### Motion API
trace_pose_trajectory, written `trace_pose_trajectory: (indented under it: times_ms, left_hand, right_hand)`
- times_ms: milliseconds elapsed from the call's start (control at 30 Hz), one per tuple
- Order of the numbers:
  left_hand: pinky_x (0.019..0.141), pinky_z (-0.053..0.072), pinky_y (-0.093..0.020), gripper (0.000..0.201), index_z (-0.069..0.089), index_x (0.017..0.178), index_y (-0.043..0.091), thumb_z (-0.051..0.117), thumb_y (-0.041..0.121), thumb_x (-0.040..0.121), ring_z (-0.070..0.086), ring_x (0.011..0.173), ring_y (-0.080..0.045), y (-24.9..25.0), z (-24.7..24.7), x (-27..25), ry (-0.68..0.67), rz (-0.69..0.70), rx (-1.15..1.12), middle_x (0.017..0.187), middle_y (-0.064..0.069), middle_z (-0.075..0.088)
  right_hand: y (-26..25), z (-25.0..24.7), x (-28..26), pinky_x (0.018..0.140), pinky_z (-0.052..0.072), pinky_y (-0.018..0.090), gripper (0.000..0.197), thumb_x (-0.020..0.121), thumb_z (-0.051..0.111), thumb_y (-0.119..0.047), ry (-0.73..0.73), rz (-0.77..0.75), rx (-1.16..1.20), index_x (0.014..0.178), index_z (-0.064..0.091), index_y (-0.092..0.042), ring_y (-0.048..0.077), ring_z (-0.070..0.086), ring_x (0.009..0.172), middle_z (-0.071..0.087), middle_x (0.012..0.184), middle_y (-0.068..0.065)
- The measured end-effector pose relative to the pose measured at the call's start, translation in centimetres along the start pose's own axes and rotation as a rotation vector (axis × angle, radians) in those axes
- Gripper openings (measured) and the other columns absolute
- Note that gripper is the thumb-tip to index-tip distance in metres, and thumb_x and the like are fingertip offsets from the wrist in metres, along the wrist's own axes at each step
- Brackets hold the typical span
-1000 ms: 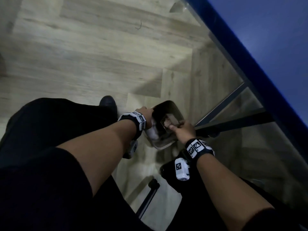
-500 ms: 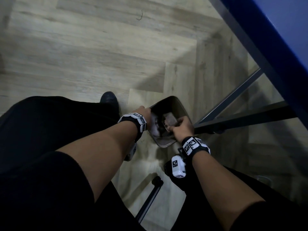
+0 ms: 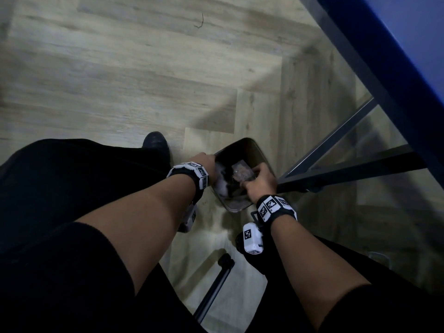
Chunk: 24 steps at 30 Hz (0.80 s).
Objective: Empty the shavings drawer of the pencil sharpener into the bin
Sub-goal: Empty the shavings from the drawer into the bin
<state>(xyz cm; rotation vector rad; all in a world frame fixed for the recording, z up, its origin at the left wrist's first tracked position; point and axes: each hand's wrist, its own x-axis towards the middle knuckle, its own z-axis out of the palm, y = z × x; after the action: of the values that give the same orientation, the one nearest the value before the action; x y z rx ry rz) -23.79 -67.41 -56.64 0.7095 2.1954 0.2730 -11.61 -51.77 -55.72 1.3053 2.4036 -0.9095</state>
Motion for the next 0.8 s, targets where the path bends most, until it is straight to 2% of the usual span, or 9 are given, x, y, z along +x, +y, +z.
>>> trace_pose_trajectory:
  times_ms: [67, 267, 400, 533, 600, 800]
  left_hand:
    - [0.077, 0.04, -0.034, 0.03, 0.061, 0.122, 0.01, 0.057, 0.023, 0.095, 0.058, 0.112, -0.036, 0.1, -0.1, -0.2, 0.016, 0.014, 0.024, 0.115, -0.017, 0.066]
    - [0.073, 0.04, -0.032, 0.033, 0.061, 0.123, 0.007, 0.057, 0.024, 0.095, 0.062, 0.108, -0.037, 0.3, -0.3, -0.4, -0.003, -0.03, -0.01, 0.115, -0.019, 0.065]
    - [0.07, 0.047, -0.035, 0.029, 0.066, 0.112, 0.007, 0.059, 0.023, 0.089, 0.068, 0.095, -0.037, 0.8, -1.1, -0.9, -0.031, -0.078, -0.043, 0.107, -0.018, 0.07]
    - [0.059, 0.042, -0.03, 0.022, 0.069, 0.098, 0.007, 0.06, 0.022, 0.084, 0.061, 0.069, -0.031, 0.9, -1.4, -1.0, -0.044, -0.111, -0.094, 0.094, -0.015, 0.073]
    - [0.058, 0.041, -0.029, 0.019, 0.069, 0.095, 0.007, 0.06, 0.02, 0.084, 0.057, 0.063, -0.028, 0.9, -1.4, -1.0, -0.045, -0.11, -0.085, 0.091, -0.014, 0.073]
    - [0.065, 0.047, -0.032, 0.023, 0.067, 0.099, 0.008, 0.062, 0.024, 0.084, 0.062, 0.075, -0.032, 0.6, -1.3, -1.0, -0.025, -0.118, -0.136, 0.09, -0.013, 0.07]
  right_hand:
    - [-0.1, 0.0, 0.1, 0.078, 0.051, 0.031, 0.044, 0.066, 0.089, -0.01, 0.014, -0.002, -0.006, 0.103, 0.065, -0.013, 0.029, 0.07, 0.091, 0.075, 0.101, 0.01]
    - [0.1, -0.1, 0.4, 0.073, 0.046, 0.027, 0.044, 0.066, 0.09, -0.01, 0.031, 0.012, 0.02, 0.1, 0.063, -0.017, 0.028, 0.069, 0.087, 0.075, 0.099, 0.007]
    - [0.2, -0.6, 0.7, 0.073, 0.046, 0.028, 0.045, 0.067, 0.092, -0.01, 0.022, 0.047, 0.042, 0.102, 0.063, -0.017, 0.027, 0.068, 0.087, 0.072, 0.098, 0.005]
    - [0.3, -0.8, 0.9, 0.071, 0.042, 0.027, 0.046, 0.068, 0.09, -0.01, 0.034, 0.019, 0.023, 0.106, 0.065, -0.014, 0.025, 0.065, 0.084, 0.069, 0.096, 0.002]
    - [0.4, -0.7, 0.9, 0.071, 0.042, 0.026, 0.045, 0.068, 0.09, -0.011, 0.044, 0.01, 0.011, 0.105, 0.064, -0.015, 0.025, 0.064, 0.083, 0.071, 0.098, 0.004]
    - [0.3, -1.1, 0.7, 0.07, 0.039, 0.025, 0.044, 0.068, 0.089, -0.01, 0.03, -0.013, -0.015, 0.103, 0.062, -0.015, 0.023, 0.06, 0.082, 0.071, 0.101, 0.006]
